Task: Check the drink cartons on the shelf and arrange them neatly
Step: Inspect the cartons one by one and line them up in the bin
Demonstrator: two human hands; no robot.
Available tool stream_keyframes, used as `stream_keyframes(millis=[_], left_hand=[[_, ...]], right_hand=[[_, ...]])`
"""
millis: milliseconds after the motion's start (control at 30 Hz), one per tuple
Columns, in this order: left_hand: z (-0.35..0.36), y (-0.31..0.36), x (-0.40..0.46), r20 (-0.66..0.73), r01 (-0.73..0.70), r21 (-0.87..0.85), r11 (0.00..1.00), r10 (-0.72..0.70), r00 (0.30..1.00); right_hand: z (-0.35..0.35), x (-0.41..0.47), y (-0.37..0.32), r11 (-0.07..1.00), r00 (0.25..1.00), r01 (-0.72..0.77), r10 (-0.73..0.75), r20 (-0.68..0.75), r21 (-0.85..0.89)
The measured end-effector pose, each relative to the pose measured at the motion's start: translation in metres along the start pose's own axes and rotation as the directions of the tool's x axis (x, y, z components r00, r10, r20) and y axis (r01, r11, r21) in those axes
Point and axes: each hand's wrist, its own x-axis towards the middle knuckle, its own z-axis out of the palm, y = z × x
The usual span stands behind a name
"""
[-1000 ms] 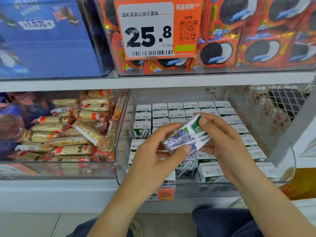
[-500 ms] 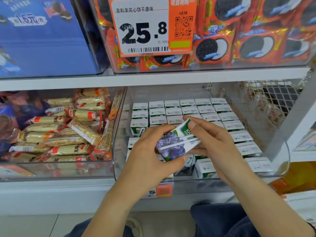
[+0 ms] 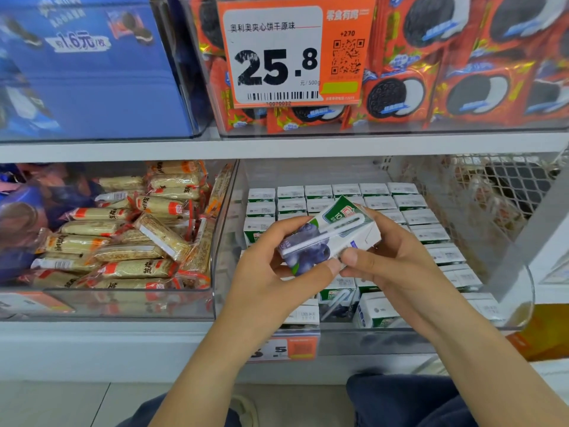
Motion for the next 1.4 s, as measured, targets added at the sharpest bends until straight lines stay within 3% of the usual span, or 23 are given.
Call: stream_keyframes(millis=[333,433,700,800,967,1200,1400], left_hand=[[-0.001,0.000,0.001,0.023,0.036,-0.009,0.999,-0.036,0.999],[-0.003,-0.002,0.001,0.074,0.044,0.093,0.995,-0.051,0.996],[-0.001,-0.010,0.001,0.078,-0.049,0.311,0.949,0.026,0.997],[0.001,-0.012,0.001,0.049,-0.044,0.332,0.942,0.029,0.998],[0.000,-0.013,0.000,0.057,-0.046,0.312,0.949,0.029,0.998],[0.000,-0.011,0.001,0.238,0.082,0.170,0.982,-0.122,0.964],[0.002,-0.011,0.001,0.250,0.127,0.104,0.986,-0.149,0.957]], right_hand=[[0.004,-0.001,0.000,0.998,0.997,0.067,-0.067,-0.036,-0.009],[0.005,-0.002,0.001,0.972,0.980,0.175,-0.187,-0.067,-0.154],[0.011,-0.008,0.007,0.713,0.888,0.409,-0.455,0.068,-0.570],[0.013,-0.008,0.010,0.626,0.852,0.462,-0.509,0.120,-0.628],[0.014,-0.009,0.010,0.624,0.855,0.448,-0.509,0.101,-0.640],[0.019,-0.012,0.009,0.618,0.850,0.378,-0.527,-0.007,-0.689],[0.024,-0.009,0.012,0.413,0.826,0.320,-0.563,0.038,-0.853]])
